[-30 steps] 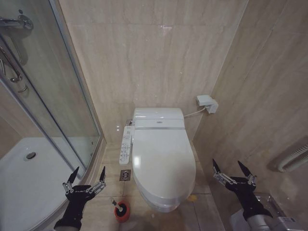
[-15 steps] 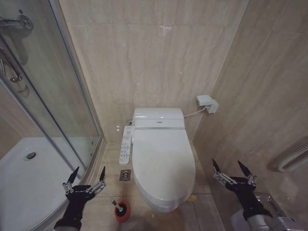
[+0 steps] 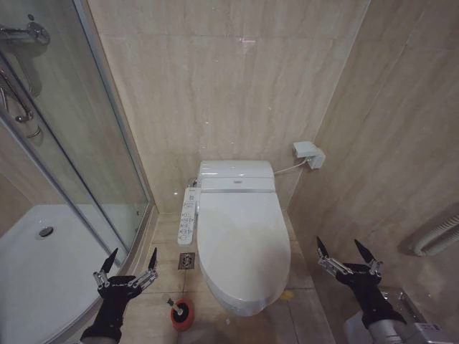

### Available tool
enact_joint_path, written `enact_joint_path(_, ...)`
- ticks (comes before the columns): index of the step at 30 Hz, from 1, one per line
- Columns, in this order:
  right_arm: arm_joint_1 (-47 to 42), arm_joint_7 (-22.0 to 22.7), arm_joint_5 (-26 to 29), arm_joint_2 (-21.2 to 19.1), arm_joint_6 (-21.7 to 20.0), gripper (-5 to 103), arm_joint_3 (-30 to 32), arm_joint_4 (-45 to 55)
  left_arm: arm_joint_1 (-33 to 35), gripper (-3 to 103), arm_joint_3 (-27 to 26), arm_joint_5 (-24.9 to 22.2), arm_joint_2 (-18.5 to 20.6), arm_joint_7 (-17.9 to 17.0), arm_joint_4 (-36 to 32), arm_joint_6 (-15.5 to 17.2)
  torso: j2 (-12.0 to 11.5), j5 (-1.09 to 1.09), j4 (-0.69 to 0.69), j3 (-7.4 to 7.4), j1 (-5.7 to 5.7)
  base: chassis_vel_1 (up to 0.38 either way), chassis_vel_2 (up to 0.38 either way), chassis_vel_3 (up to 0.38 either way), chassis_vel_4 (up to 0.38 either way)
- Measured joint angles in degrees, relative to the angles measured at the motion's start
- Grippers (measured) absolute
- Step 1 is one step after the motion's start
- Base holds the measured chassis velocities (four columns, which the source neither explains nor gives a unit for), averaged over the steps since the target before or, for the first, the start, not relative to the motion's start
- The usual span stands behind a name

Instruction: Open the toilet lid, clean the toilet bowl with a toilet brush, close the toilet lid, and flush.

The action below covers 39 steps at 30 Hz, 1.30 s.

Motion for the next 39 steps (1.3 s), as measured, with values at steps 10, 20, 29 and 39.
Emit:
enact_joint_path(10, 0.0, 0.0, 0.0, 0.0, 0.0, 100, 0.0, 0.0, 0.0, 100, 0.0, 0.0, 0.0, 0.0, 0.0, 0.0, 0.0, 0.0, 0.0, 0.0, 0.0, 0.0, 0.0, 0.0, 0.0)
enact_joint_path(20, 0.0, 0.0, 0.0, 0.0, 0.0, 100, 0.0, 0.0, 0.0, 100, 0.0, 0.0, 0.0, 0.0, 0.0, 0.0, 0.0, 0.0, 0.0, 0.0, 0.0, 0.0, 0.0, 0.0, 0.0)
enact_joint_path(29, 0.0, 0.0, 0.0, 0.0, 0.0, 100, 0.0, 0.0, 0.0, 100, 0.0, 0.0, 0.0, 0.0, 0.0, 0.0, 0.0, 0.0, 0.0, 0.0, 0.0, 0.0, 0.0, 0.0, 0.0)
enact_joint_path(39, 0.0, 0.0, 0.0, 0.0, 0.0, 100, 0.0, 0.0, 0.0, 100, 0.0, 0.0, 0.0, 0.0, 0.0, 0.0, 0.0, 0.0, 0.0, 0.0, 0.0, 0.0, 0.0, 0.0, 0.0)
